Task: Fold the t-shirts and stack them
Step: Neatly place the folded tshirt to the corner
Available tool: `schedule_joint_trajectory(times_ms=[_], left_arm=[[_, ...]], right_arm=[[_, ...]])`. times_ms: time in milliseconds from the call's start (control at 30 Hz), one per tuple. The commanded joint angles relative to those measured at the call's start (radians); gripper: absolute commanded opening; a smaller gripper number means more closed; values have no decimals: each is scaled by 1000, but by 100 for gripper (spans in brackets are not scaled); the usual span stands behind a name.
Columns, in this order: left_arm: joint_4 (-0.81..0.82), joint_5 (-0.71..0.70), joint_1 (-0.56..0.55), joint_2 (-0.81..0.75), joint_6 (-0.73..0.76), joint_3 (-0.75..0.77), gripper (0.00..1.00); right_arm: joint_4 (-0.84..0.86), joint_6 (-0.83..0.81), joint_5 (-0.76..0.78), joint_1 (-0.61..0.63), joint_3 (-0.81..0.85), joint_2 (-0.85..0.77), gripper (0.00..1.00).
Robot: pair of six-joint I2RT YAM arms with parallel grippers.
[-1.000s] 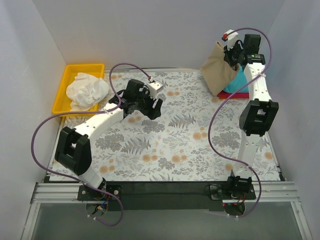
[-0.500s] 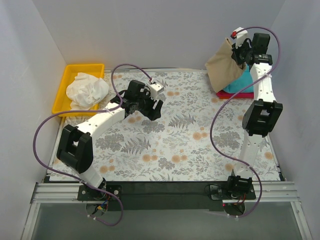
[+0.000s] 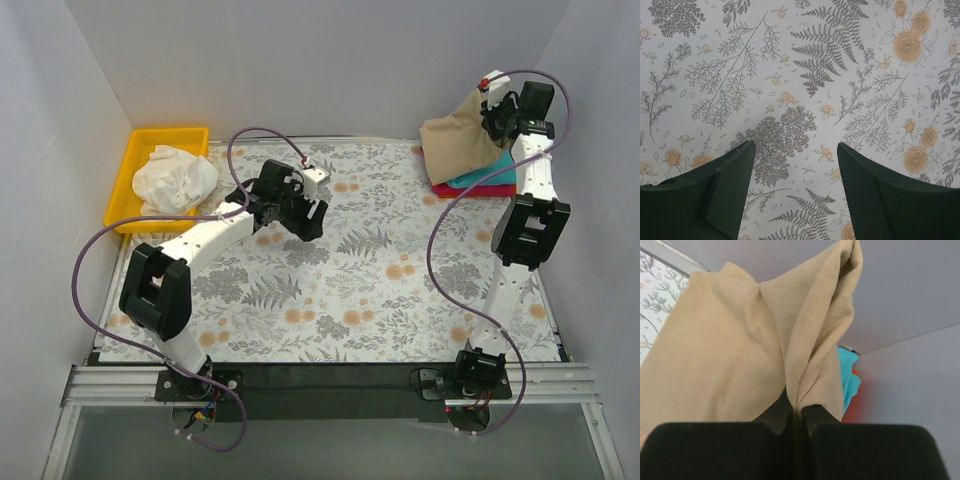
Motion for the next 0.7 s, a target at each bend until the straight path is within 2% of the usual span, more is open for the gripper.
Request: schedule_joint_trajectory(times_ms=[0, 533, 567, 667], left_arm=[[-17, 18, -1, 7, -7, 47, 62], [-36, 33, -1, 62, -16, 68, 62], [-36, 34, -1, 65, -17, 70, 62], [-37, 35, -1, 68, -19, 80, 62]], right_arm=[[94, -63, -1, -12, 1, 24, 1], [182, -174, 75, -43, -26, 139, 2], [183, -174, 81, -43, -28, 139, 17], [200, -172, 117, -46, -31, 124, 46]])
